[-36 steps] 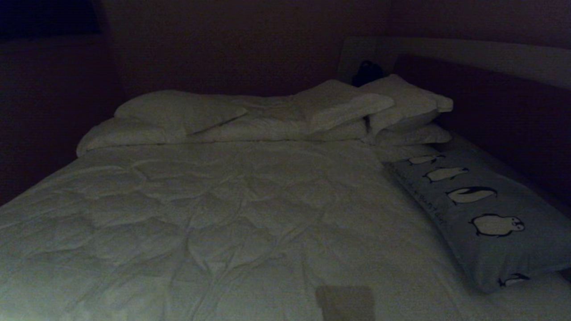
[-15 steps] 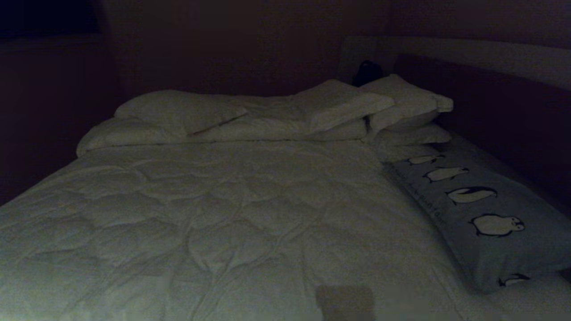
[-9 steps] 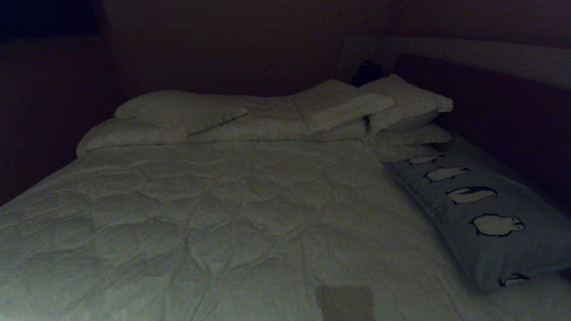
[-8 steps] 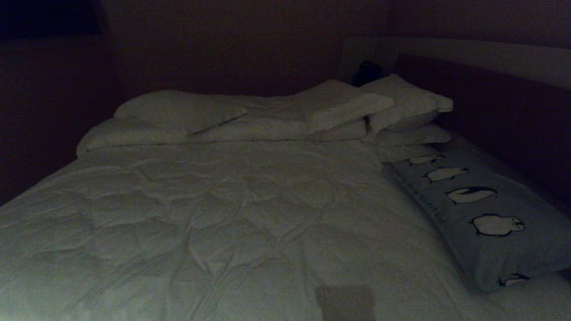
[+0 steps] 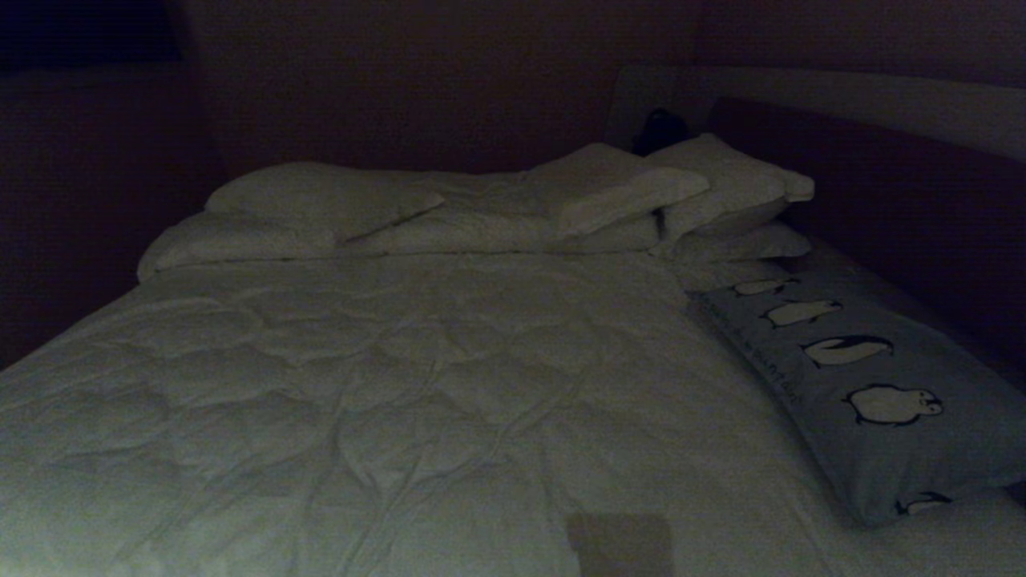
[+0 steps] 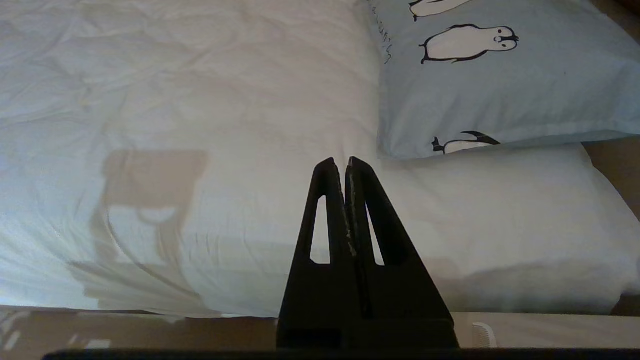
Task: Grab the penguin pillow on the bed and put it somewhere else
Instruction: Move to the foot of the bed
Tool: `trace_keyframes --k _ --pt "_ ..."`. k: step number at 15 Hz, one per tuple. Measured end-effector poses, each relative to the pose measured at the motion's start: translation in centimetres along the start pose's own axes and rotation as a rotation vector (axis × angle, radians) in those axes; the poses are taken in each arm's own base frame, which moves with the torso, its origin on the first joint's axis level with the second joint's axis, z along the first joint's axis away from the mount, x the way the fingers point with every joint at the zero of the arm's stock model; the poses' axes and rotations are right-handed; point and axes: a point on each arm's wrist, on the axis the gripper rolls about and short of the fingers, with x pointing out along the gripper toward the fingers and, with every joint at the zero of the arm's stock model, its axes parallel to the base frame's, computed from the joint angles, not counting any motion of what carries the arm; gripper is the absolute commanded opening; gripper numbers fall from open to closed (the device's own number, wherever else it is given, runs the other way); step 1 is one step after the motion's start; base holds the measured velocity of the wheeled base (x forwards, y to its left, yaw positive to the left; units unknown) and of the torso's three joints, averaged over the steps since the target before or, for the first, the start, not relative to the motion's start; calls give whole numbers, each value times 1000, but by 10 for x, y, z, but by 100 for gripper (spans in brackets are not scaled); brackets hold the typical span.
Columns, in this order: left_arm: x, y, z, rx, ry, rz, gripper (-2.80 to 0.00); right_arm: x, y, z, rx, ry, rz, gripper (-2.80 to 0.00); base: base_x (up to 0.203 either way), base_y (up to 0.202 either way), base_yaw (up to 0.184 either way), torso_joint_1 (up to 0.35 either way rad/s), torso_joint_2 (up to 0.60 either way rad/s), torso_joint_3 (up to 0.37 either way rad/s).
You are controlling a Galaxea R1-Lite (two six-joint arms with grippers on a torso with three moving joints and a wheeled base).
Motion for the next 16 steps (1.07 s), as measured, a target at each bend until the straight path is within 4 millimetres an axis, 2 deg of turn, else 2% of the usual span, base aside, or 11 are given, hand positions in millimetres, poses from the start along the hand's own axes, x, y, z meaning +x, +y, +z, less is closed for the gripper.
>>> trace_keyframes --k 10,16 --pt "0 0 0 -1 0 0 -280 -1 -1 1 -6 3 -26 -280 0 0 0 0 0 0" --pt "0 0 0 0 0 0 -280 -8 -2 31 -8 -39 -27 -280 0 0 0 0 0 0"
